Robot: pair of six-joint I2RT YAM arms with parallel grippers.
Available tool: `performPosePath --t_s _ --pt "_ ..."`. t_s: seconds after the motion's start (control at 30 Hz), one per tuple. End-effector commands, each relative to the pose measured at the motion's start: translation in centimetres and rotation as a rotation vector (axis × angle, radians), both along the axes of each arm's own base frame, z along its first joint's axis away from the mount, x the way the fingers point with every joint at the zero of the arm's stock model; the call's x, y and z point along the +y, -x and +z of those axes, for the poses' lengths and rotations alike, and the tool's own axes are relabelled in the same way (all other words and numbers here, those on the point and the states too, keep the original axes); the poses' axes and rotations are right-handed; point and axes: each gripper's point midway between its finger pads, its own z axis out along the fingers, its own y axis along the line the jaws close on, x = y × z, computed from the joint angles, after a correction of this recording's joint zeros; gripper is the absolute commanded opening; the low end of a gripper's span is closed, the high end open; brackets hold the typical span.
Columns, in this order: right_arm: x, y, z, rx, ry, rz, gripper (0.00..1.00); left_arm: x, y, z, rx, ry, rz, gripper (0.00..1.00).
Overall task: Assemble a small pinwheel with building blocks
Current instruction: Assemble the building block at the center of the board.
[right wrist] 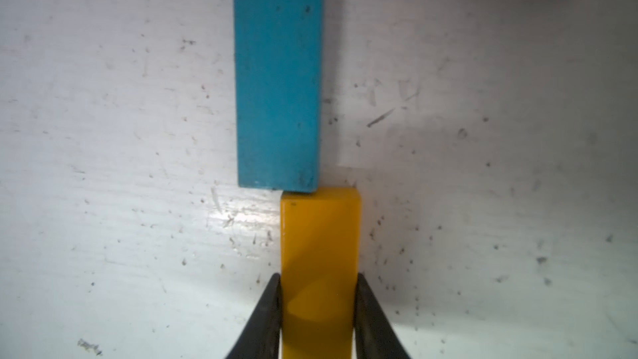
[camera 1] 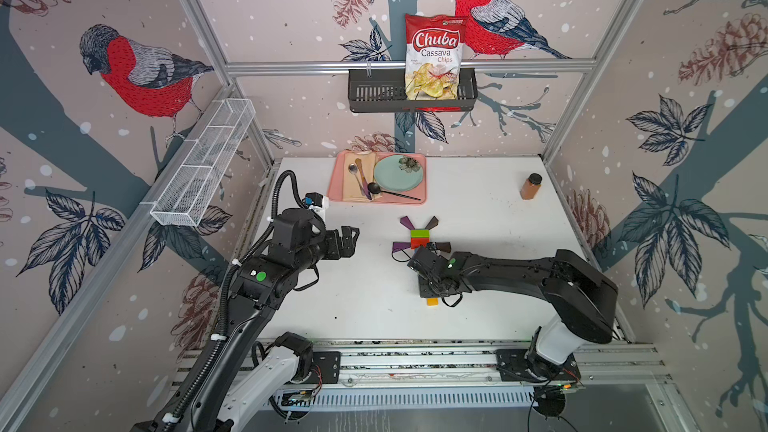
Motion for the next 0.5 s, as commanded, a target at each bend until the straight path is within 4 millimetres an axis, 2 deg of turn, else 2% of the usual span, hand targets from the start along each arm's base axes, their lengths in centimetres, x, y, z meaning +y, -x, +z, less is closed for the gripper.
performPosePath --t_s 0.0,0.17,0.47 --pt "0.9 1.2 -0.1 0.046 -0.005 0.064 0.28 1.9 0.0 -0.8 0.030 -0.065 0.077 0.97" --pt "1.2 1.5 -0.3 0.069 -0.001 0.058 0.28 1.9 -0.1 -0.7 0.022 -0.052 0.075 0.97" --pt "-0.2 1.2 -0.7 0.085 0.044 -0.023 0.28 2.3 0.0 -0.3 0.004 -0.058 0.084 0.97"
